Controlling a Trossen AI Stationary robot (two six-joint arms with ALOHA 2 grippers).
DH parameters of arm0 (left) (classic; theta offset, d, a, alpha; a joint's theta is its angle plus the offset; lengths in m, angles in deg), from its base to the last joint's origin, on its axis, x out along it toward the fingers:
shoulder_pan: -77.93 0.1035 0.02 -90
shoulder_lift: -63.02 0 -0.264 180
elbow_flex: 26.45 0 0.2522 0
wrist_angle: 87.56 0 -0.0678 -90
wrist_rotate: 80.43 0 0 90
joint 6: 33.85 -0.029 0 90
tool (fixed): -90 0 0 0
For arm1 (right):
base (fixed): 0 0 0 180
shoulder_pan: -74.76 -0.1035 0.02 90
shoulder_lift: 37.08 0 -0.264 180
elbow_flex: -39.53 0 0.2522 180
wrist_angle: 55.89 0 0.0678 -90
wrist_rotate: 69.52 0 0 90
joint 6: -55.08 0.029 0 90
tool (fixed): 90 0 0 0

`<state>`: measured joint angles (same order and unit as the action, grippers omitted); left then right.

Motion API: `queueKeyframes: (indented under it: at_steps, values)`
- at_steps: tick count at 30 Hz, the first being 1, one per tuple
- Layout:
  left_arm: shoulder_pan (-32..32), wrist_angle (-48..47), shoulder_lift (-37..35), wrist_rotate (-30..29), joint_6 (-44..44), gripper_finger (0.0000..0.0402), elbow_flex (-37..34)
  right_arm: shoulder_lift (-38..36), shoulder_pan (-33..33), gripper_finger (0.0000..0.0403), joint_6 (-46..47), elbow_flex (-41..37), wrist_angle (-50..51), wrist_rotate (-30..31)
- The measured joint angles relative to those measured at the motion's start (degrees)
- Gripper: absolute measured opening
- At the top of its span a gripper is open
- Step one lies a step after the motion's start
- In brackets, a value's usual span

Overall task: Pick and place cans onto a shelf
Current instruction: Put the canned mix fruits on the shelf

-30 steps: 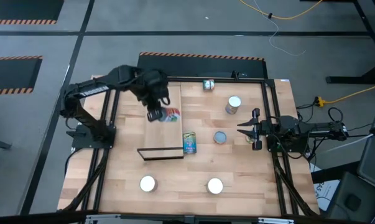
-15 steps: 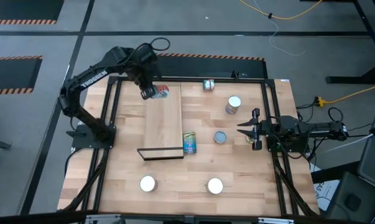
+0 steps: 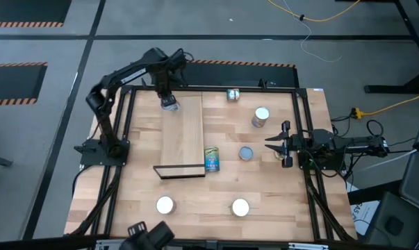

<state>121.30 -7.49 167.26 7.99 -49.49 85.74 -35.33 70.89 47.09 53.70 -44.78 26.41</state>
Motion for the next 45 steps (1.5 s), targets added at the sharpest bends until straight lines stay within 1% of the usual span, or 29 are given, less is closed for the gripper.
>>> queueKeyframes:
  at_steps: [7,12,28,45]
  values:
    - [1.47,-0.50,3.26,-3.93,-1.51,0.0001,0.00,0.01,-0.01,0.0105,0.00,0.00,0.00,0.02]
    - [1.81,-0.42,4.31,-4.29,-1.46,0.0002,0.00,0.01,0.00,0.0105,0.00,0.00,0.01,0.01]
    - [1.44,1.96,4.18,-4.33,-1.40,0.0006,0.00,0.01,0.01,0.0105,0.00,0.00,0.00,0.00]
    - [1.44,1.96,4.18,-4.33,-1.03,0.0007,0.00,0.01,0.01,0.0105,0.00,0.00,0.01,0.02]
